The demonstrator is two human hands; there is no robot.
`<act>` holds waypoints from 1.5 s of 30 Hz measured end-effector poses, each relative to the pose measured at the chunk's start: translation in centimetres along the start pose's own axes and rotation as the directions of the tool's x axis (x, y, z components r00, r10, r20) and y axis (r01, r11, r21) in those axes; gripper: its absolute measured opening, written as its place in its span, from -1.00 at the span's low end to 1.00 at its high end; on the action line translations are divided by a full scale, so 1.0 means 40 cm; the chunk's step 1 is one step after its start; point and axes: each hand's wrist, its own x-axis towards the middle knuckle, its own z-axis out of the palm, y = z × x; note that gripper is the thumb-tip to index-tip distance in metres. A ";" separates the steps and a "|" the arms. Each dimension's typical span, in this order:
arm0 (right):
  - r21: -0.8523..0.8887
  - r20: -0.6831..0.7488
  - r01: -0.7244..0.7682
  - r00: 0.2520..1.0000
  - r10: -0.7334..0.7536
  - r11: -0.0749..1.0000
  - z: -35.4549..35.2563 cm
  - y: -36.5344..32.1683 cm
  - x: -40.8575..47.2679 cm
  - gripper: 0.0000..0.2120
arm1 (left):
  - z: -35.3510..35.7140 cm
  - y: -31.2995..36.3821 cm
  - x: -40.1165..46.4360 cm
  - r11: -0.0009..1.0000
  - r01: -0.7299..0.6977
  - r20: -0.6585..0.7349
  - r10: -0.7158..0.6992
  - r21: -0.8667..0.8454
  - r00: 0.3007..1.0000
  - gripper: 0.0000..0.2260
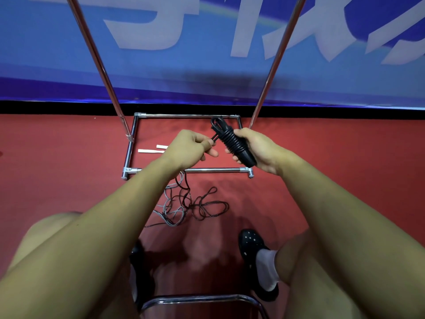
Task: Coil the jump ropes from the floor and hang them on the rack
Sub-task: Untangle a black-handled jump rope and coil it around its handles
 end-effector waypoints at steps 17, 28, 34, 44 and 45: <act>-0.248 0.014 0.133 0.991 -0.133 0.960 0.002 0.024 0.000 -0.57 | 0.004 -0.002 -0.007 0.984 0.034 0.070 -0.022 -0.172 0.997 -0.62; 0.025 0.376 0.062 0.924 -0.067 0.998 -0.012 0.021 -0.024 -0.65 | -0.001 0.007 -0.019 0.949 0.069 0.251 0.011 -0.308 0.968 -0.62; 0.002 0.258 0.238 0.938 -0.230 0.971 -0.014 -0.010 -0.036 -0.53 | -0.003 0.017 -0.027 0.952 0.219 0.333 -0.141 -0.211 0.932 -0.39; -0.056 0.080 0.275 0.959 -0.270 0.960 -0.035 -0.008 -0.014 -0.47 | 0.012 0.001 -0.015 0.889 0.239 0.356 -0.093 -0.391 0.930 -0.66; -0.049 0.093 0.276 0.958 -0.270 0.960 -0.038 -0.007 -0.014 -0.46 | 0.016 -0.001 -0.015 0.895 0.229 0.348 -0.090 -0.383 0.933 -0.69</act>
